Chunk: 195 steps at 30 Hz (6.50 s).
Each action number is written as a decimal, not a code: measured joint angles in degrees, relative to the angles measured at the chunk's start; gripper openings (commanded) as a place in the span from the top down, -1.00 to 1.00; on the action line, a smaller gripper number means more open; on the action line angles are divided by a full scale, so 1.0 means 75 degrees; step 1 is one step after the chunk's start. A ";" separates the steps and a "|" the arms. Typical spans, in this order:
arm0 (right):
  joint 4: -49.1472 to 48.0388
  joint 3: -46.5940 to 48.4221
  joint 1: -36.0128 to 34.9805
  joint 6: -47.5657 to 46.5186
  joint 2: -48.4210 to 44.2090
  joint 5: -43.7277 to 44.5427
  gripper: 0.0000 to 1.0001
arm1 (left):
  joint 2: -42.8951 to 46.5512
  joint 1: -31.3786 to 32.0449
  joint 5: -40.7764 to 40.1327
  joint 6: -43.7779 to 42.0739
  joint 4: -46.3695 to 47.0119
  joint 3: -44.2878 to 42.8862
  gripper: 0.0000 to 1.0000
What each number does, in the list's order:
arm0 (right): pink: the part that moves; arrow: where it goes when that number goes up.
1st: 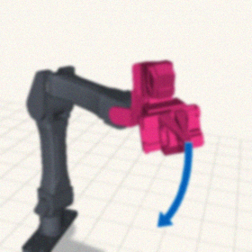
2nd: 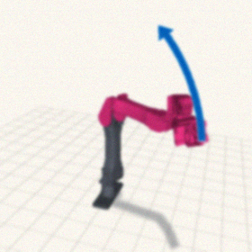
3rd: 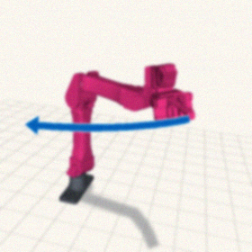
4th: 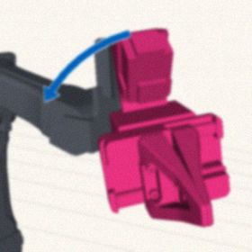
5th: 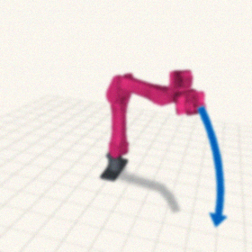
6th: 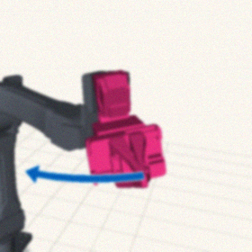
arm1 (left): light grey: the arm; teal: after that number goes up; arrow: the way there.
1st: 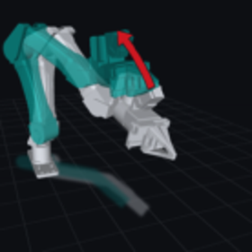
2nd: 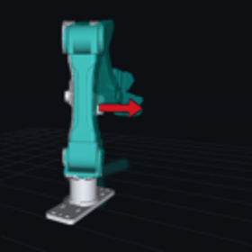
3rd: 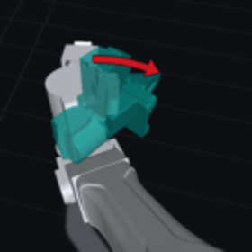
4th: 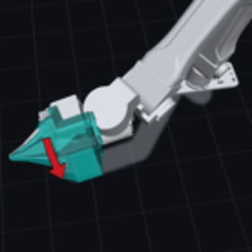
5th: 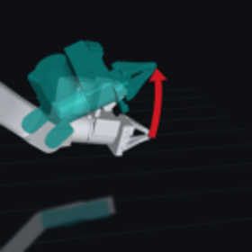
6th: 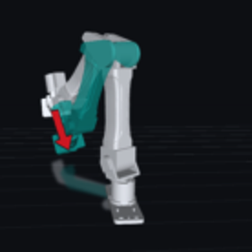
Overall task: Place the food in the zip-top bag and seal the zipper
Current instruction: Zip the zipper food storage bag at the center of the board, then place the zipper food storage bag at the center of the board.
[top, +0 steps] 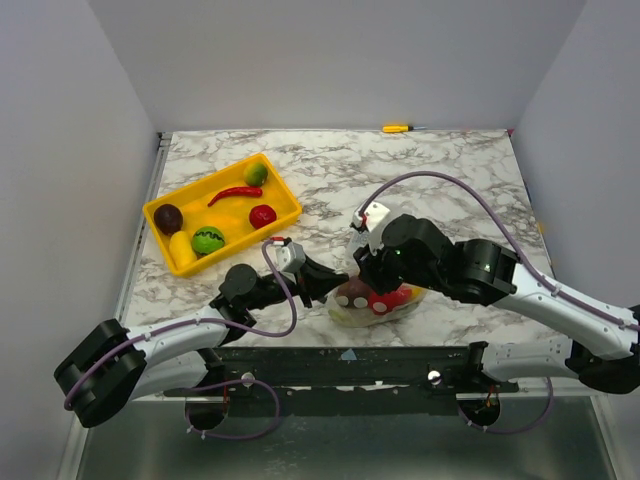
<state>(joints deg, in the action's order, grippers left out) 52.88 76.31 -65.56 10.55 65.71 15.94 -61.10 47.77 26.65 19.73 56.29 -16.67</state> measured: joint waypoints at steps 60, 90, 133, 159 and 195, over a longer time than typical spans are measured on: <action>-0.2844 -0.1311 -0.0032 -0.2897 -0.0085 -0.1247 0.99 | 0.0029 0.0035 -0.0044 0.0498 0.0379 0.0204 1.00; -0.0405 -0.1734 -0.0050 -0.2130 -0.3159 -0.0017 0.99 | 0.0731 0.0050 -0.2136 0.0833 0.0434 0.0740 1.00; -0.1224 -0.1370 -0.0044 -0.1370 -0.0414 -0.0117 -0.13 | 0.1183 -0.0076 -0.2748 0.1183 -0.1037 0.0650 1.00; -0.3153 -0.2113 -0.0032 -0.2136 -0.0017 0.0909 -0.29 | 0.1518 -0.0219 -0.2413 0.1693 -0.1620 0.0519 1.00; -0.2066 -0.0047 -0.0009 0.0370 -0.3028 0.3552 -0.37 | -0.7172 0.1314 0.0137 0.5330 -0.5502 -1.0194 1.00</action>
<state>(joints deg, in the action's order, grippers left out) 37.39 75.96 -65.63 13.32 43.00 42.59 -114.89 57.63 27.68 59.70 15.03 -93.12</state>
